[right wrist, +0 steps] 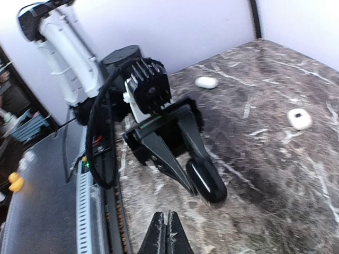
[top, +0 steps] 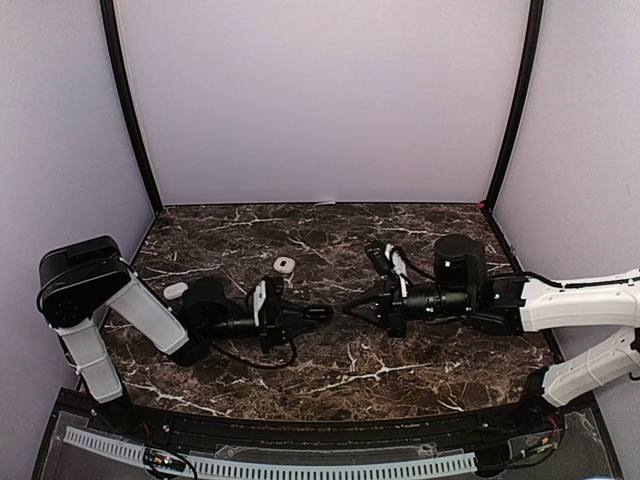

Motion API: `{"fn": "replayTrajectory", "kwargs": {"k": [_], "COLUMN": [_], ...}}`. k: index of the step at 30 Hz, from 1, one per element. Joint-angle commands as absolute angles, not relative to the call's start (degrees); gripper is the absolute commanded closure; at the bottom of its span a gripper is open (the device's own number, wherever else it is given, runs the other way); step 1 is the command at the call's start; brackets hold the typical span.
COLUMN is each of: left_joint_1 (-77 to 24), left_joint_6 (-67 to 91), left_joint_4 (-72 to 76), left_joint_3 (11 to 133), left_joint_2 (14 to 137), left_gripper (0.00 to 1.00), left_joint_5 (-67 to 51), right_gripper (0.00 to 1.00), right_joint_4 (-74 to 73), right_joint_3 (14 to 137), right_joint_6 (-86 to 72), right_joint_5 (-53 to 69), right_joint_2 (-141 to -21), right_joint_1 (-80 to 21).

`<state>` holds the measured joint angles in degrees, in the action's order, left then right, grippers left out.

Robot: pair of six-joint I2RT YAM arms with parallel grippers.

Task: Insert the wireless bluetooth earbuds into the charging case
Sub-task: Close the charging case with the earbuds, then place the charging case with the earbuds at the center of the board.

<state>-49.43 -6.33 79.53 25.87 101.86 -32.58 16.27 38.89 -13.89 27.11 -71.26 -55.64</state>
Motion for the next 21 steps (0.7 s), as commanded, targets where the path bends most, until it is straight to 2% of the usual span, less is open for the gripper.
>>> {"fn": "replayTrajectory", "kwargs": {"k": [1, 4, 10, 21], "left_joint_1": [-42.8, -39.5, -37.7, -37.3], "left_joint_6": [25.1, 33.4, 36.1, 42.7], "left_joint_4": [69.4, 56.0, 22.7, 18.5], "left_joint_3": [30.1, 33.5, 47.8, 55.8], "left_joint_2": [99.5, 98.5, 100.8, 112.0], "left_gripper": [0.96, 0.91, 0.87, 0.83], "left_joint_5": [-28.5, -30.3, -31.4, -40.2], "right_gripper": [1.0, 1.0, 1.0, 1.0], "right_joint_4": [16.6, 16.5, 15.9, 14.8], "right_joint_3": [35.6, 34.6, 34.0, 32.9], "right_joint_6": [-16.8, -17.8, -19.3, -21.2], "right_joint_5": [5.3, 3.2, 2.1, -2.2], "right_joint_2": [-67.2, -66.1, -66.4, -66.4], "right_joint_1": [-53.4, -51.2, -50.0, -49.2]}}
